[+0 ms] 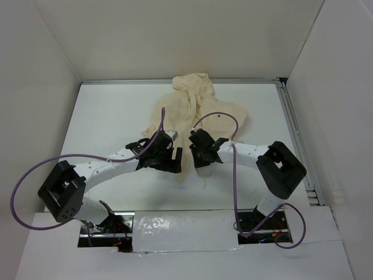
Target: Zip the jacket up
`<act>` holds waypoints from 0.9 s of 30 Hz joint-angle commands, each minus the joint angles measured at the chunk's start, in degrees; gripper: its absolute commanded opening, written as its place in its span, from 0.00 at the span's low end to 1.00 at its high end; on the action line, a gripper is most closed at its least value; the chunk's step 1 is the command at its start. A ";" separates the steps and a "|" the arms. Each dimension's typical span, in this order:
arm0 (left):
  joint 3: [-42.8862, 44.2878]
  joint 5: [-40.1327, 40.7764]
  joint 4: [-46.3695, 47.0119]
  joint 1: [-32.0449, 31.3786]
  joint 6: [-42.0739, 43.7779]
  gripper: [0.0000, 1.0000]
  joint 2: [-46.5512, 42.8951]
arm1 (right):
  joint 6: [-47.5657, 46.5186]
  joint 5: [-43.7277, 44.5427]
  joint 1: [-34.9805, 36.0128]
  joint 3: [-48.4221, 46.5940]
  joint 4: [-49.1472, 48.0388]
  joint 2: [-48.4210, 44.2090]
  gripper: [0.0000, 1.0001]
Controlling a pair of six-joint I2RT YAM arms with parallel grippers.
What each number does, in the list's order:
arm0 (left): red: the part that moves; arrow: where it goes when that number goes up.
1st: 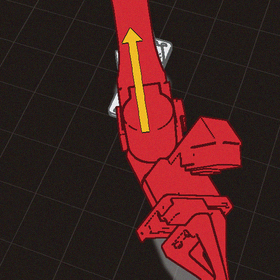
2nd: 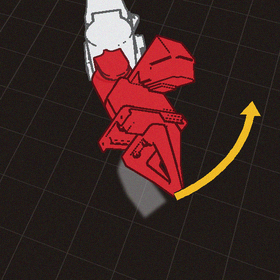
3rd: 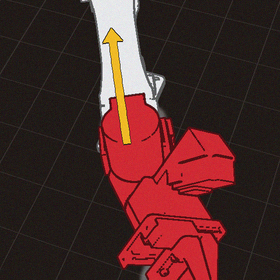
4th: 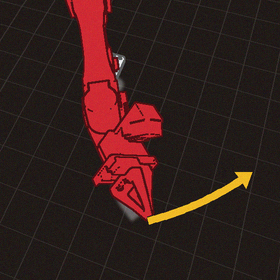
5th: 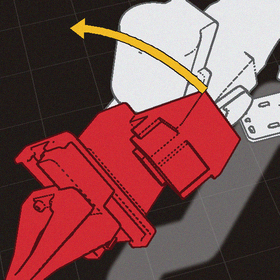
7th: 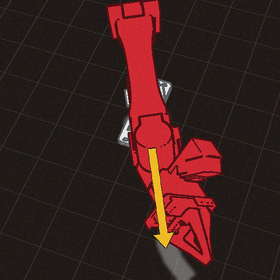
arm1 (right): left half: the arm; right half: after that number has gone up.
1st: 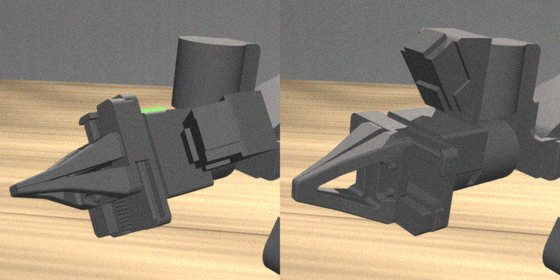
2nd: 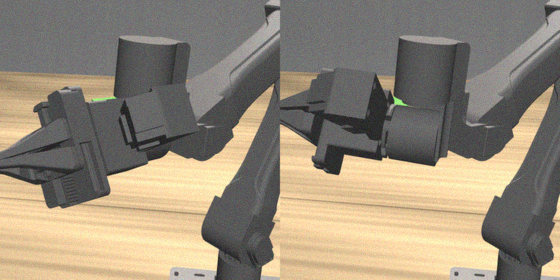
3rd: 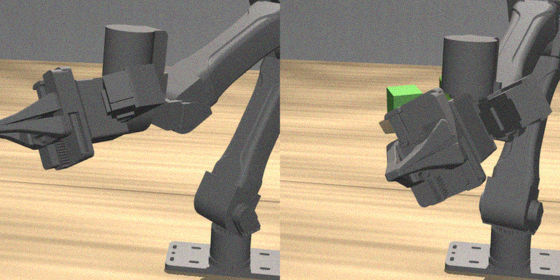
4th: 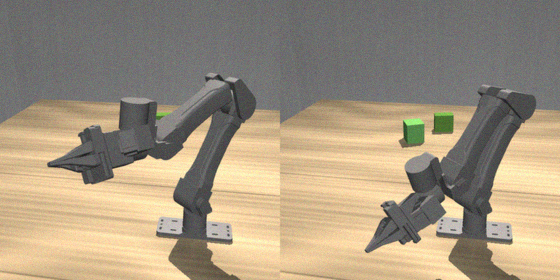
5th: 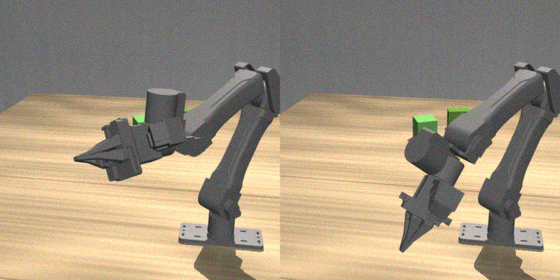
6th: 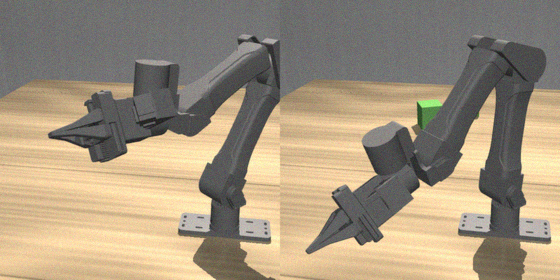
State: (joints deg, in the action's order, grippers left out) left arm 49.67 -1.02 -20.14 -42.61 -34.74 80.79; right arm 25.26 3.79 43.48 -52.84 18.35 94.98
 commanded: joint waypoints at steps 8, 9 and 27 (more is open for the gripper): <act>6.14 3.30 -3.50 -0.81 2.49 0.88 7.01 | 1.02 -3.26 -0.15 1.51 -2.44 -4.18 0.50; 6.14 3.30 -3.50 -0.98 2.40 0.88 7.18 | 0.50 -3.53 -0.15 1.60 -2.44 -5.06 0.50; 5.00 3.21 -3.06 -1.25 2.13 0.87 6.83 | -4.16 -4.32 -0.33 3.62 -0.77 -2.96 0.27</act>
State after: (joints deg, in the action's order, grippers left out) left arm 53.80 1.65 -23.35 -43.59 -33.19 88.27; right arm 22.20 -0.73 43.44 -49.32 18.63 90.78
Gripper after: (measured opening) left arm 0.872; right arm 0.315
